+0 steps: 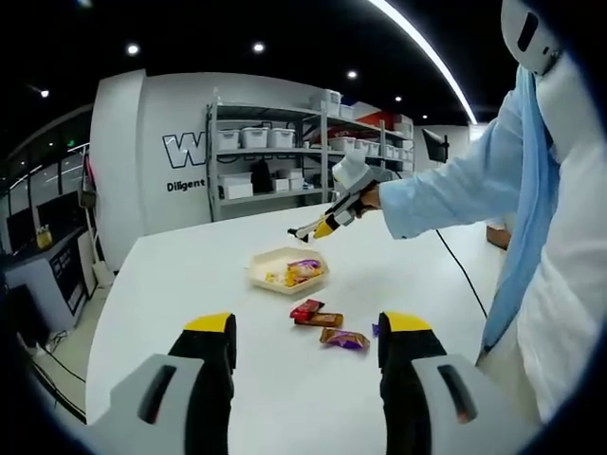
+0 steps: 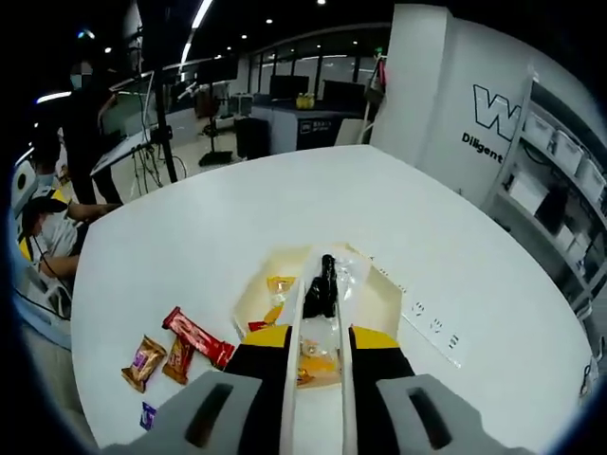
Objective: Place the target food into the container with the food tongs after gripping and lifting it, then release it inside without dropping or visibly crushing the food.
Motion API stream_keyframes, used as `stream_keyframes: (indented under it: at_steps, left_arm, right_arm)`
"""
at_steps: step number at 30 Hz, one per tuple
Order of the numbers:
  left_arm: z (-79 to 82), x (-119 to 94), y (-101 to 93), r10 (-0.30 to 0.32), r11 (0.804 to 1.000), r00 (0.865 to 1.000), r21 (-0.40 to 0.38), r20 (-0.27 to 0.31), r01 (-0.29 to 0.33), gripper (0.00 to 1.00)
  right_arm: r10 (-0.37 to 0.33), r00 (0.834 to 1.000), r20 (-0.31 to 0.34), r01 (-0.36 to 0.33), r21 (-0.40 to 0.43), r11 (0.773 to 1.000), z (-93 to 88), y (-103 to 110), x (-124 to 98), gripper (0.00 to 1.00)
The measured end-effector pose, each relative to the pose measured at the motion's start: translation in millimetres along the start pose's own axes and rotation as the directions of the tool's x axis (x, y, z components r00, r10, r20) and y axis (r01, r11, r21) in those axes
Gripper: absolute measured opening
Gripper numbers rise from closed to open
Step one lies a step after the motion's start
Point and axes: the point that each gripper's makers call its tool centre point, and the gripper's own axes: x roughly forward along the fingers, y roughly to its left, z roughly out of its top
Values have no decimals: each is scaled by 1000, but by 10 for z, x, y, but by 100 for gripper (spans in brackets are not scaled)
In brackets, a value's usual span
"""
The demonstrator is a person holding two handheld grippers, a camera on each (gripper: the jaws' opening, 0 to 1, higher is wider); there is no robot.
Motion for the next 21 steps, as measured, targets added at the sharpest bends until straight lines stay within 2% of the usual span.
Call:
stream_keyframes:
  at_steps: [1,2,4,9,14,18,21]
  left_arm:
    - [1,-1,5,1,1000,1000,0,0,-1,59]
    - [-1,-3,8,2,1000,1000,-1,-1,-2,58]
    - [-3,-7,14,4,1000,1000,0,-1,-4,59]
    - [-5,-7,14,7,1000,1000,-2,0,-7,59]
    - [1,10,-15,0,1000,1000,1,0,0,59]
    - [11,25,-43,-6,1000,1000,4,2,6,58]
    - [18,30,-62,-10,1000,1000,7,4,10,58]
  right_arm:
    - [6,1000,-7,-6,6,1000,0,5,12,18]
    - [-19,1000,22,20,-10,1000,43,-10,-8,19]
    - [7,1000,10,-7,35,999,25,26,-12,19]
    - [0,1000,17,0,10,1000,16,39,-46,19]
    - [10,1000,11,-10,6,1000,-64,147,-119,19]
    - [16,1000,8,-16,4,1000,-134,121,-89,19]
    - [22,1000,3,-22,6,1000,-186,188,-132,19]
